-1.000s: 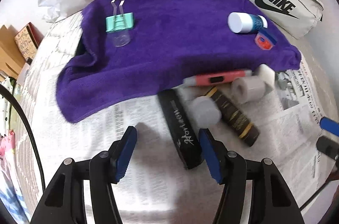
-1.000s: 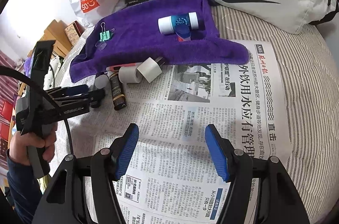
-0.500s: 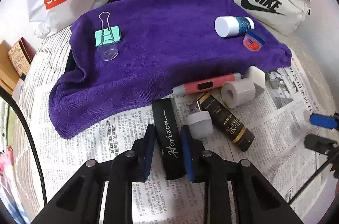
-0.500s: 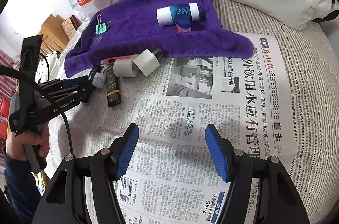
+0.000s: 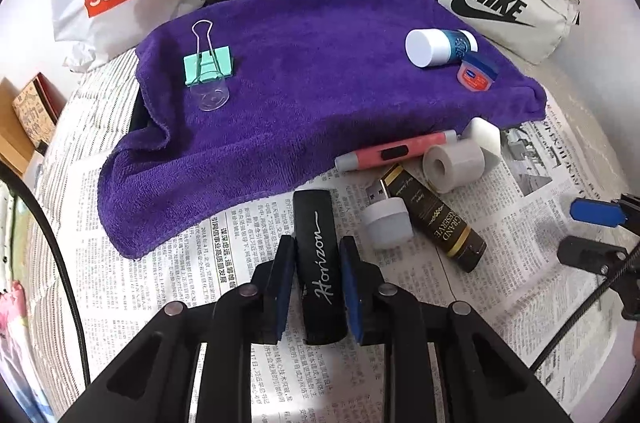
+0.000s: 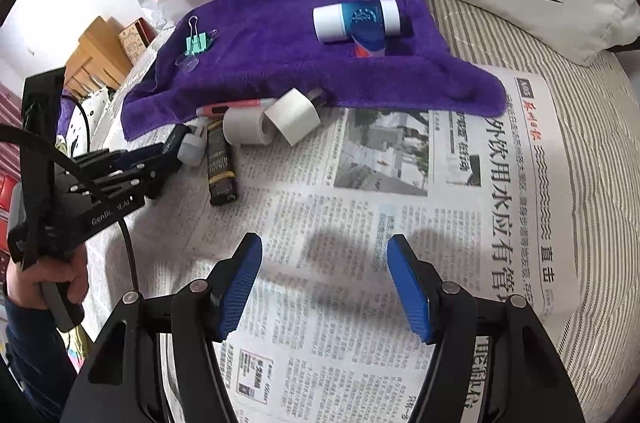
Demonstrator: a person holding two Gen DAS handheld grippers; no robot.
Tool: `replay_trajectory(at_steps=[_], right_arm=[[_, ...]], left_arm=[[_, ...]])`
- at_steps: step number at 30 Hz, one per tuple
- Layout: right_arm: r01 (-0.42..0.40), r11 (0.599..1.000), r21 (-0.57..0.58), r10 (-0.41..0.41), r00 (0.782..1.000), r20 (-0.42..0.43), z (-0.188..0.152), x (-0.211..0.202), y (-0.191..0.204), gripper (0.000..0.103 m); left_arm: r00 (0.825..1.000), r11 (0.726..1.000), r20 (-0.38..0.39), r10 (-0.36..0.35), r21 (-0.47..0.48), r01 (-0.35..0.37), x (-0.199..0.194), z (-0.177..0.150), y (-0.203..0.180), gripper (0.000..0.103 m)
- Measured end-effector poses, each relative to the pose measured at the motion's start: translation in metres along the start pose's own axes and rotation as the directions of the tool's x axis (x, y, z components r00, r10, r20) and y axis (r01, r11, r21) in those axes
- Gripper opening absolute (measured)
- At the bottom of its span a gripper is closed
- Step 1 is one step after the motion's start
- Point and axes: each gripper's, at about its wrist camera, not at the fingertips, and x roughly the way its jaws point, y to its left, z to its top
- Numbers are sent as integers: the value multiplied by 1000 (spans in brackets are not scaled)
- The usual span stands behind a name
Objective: Organize rigid objects
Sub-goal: 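Close the right tool on the white charger cube while the left tool holds the tube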
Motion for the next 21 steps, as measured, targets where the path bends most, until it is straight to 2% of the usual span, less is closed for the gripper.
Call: replay_trajectory(at_steps=[4,12,17,21], right_arm=[[3,1000,-12,-2,999,45,15,2,5,65],[63,991,-120,-53,995,80,44,30,16,65],[16,995,-102,-9,997,73,53,45,15,65],[-18,991,-135,28,996,79,51,51,24,65]], left_arm=[[1000,1000,-4,17,-15,-17,-1,-4,12,22],[999,997,10,-45,-63,46,-5,-13,36,22],[999,998,8,-36,-44,36,-4,-14,33,22],[999,998,10,-43,-38,43,-2,-14,33,22]])
